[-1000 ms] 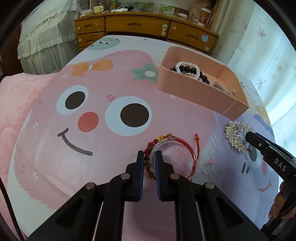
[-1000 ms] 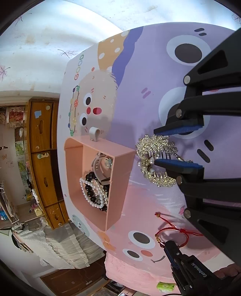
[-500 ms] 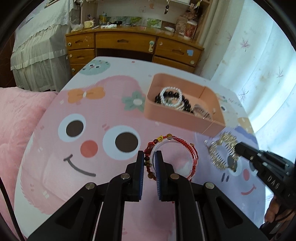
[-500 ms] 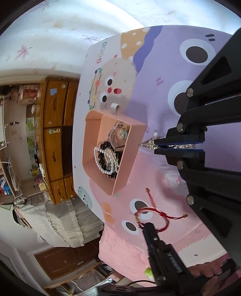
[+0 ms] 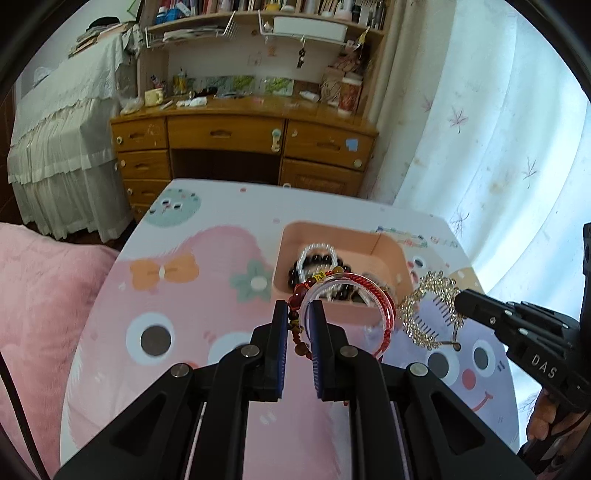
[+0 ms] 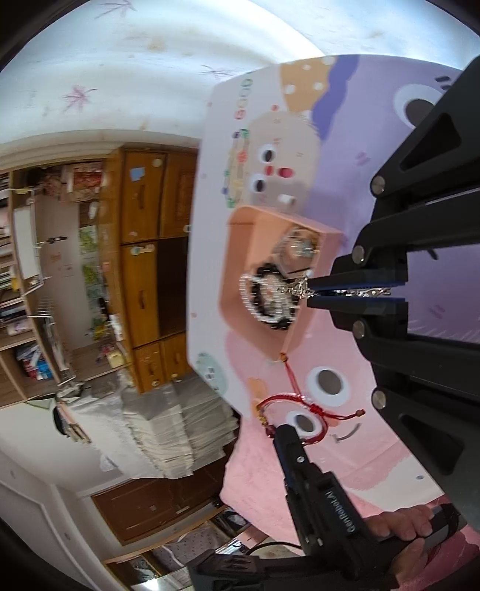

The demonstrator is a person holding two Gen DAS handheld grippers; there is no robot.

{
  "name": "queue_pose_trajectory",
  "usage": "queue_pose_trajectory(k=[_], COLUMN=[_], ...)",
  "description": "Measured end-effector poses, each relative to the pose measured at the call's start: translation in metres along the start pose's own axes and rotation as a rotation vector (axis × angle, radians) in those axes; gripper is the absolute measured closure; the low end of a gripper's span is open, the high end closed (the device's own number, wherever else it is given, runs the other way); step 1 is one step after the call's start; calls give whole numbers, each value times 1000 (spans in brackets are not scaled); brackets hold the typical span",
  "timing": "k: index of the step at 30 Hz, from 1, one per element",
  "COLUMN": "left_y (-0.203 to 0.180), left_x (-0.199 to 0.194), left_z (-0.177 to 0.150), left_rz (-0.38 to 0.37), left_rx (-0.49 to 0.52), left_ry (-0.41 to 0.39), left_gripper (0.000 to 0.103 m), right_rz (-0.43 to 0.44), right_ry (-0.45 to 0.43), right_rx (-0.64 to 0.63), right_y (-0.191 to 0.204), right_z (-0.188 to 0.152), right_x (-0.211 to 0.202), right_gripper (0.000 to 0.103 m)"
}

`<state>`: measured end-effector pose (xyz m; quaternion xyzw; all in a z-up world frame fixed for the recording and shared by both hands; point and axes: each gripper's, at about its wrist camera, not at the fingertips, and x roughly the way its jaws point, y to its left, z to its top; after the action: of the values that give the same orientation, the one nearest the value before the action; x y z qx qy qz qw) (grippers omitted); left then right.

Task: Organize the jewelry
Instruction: 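Drop the red bracelet into the pink box while the right gripper releases the comb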

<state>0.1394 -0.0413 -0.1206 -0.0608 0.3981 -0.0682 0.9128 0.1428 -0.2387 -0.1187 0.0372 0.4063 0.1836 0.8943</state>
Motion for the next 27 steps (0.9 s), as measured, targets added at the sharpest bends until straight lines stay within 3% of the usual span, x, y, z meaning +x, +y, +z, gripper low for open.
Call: queue_pose_trajectory(k=[14,27], left_y=[-11,-14], left_x=[21,81], left_z=[43,72], left_rz=[-56,-96], left_rx=[17,45], left_ry=[-57,17], left_gripper=[94,94], right_rz=[-21,-64], right_ry=[-149,-96], right_rx=[-26,11], right_y=[-2,-19], right_z=[51,50], right_x=[-4,41], right_gripper=[101,101])
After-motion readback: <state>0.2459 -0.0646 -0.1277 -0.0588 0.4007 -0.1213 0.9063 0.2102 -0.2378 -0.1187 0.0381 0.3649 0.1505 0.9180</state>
